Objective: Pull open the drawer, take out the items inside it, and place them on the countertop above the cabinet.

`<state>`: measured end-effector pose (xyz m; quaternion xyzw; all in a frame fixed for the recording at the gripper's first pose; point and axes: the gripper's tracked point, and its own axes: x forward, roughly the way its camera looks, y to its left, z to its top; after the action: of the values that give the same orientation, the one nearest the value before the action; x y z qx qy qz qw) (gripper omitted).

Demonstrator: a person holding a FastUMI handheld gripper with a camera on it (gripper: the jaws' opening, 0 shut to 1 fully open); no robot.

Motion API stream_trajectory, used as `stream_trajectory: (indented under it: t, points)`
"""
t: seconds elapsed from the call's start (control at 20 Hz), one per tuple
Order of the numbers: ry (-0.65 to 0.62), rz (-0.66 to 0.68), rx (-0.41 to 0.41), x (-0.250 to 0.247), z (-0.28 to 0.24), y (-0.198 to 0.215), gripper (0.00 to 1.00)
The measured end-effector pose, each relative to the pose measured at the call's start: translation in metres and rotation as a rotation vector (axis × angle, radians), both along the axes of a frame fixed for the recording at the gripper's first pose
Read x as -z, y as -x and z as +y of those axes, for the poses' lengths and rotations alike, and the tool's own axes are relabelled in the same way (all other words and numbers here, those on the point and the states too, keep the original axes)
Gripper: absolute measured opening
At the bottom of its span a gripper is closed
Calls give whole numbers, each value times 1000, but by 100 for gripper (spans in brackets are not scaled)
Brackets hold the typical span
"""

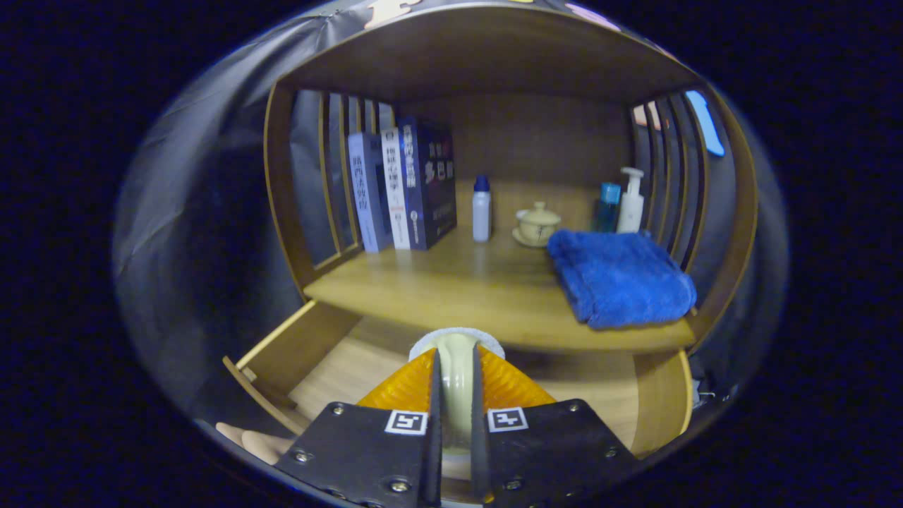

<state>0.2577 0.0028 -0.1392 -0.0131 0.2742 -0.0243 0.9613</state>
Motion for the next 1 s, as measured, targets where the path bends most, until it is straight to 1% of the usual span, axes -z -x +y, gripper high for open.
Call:
stream_trajectory:
  t: [0.15,0.25,0.5,0.65,0.8,1.0]
  points:
    - [9,-65,13,-19,0,-24,17]
    - [0,-90,45,-23,-5,-44,17]
    - [12,-96,122,2,-21,-95,17]
    - [-17,-98,161,15,-24,-116,17]
    - [-48,-148,163,14,-20,-133,17]
    - [-31,-236,145,14,-21,-149,17]
